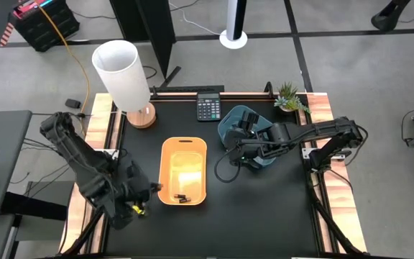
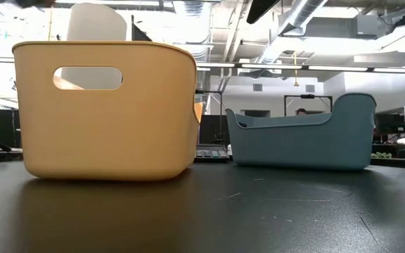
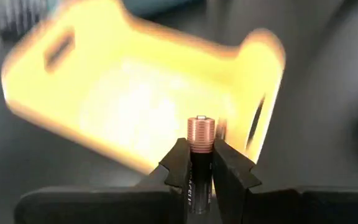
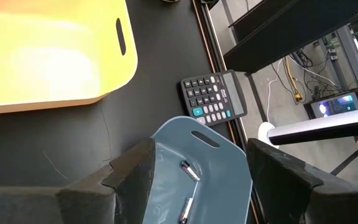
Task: Sort batteries
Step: Put the black battery into the yellow bin, then adjust the yellow and blue bins
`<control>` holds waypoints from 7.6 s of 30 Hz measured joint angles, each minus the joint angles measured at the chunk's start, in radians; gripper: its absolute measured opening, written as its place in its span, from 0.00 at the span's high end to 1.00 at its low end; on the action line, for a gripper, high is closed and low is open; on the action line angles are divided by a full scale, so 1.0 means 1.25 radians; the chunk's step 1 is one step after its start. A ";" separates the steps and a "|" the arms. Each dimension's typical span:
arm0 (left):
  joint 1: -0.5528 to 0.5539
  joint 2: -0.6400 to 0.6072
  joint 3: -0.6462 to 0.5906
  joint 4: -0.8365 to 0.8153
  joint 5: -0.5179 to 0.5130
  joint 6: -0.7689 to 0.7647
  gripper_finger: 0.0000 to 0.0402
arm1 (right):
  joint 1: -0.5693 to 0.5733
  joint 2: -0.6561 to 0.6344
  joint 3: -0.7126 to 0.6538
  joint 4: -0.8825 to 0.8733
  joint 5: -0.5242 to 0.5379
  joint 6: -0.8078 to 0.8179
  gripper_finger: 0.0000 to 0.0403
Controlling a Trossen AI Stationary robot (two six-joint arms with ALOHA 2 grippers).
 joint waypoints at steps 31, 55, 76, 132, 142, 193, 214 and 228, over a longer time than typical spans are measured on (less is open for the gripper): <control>0.378 -0.021 -0.107 0.259 0.066 0.410 0.41 | 0.070 0.000 0.000 -0.065 -0.001 0.090 0.33; 0.266 -0.127 -0.191 0.158 -0.071 0.218 1.00 | -0.154 -0.446 -0.595 -0.079 -0.080 0.614 0.99; 0.259 -0.127 -0.222 0.195 -0.069 0.227 1.00 | -0.547 -0.310 -0.643 0.116 -0.199 0.384 1.00; 0.258 -0.127 -0.221 0.198 -0.070 0.227 1.00 | -0.028 -0.280 -0.556 0.184 -0.236 0.469 1.00; 0.262 -0.127 -0.221 0.218 -0.070 0.230 1.00 | -0.011 -0.154 -0.557 0.188 -0.330 0.444 1.00; 0.261 -0.127 -0.221 0.241 -0.069 0.231 1.00 | 0.178 -0.151 -0.557 0.365 -0.516 0.375 1.00; 0.262 -0.127 -0.221 0.240 -0.103 0.233 1.00 | 0.155 -0.208 -0.557 0.353 -0.262 0.275 0.94; 0.227 -0.131 -0.220 0.006 -0.031 -0.074 1.00 | 0.169 -0.384 -0.622 0.025 -0.072 0.640 1.00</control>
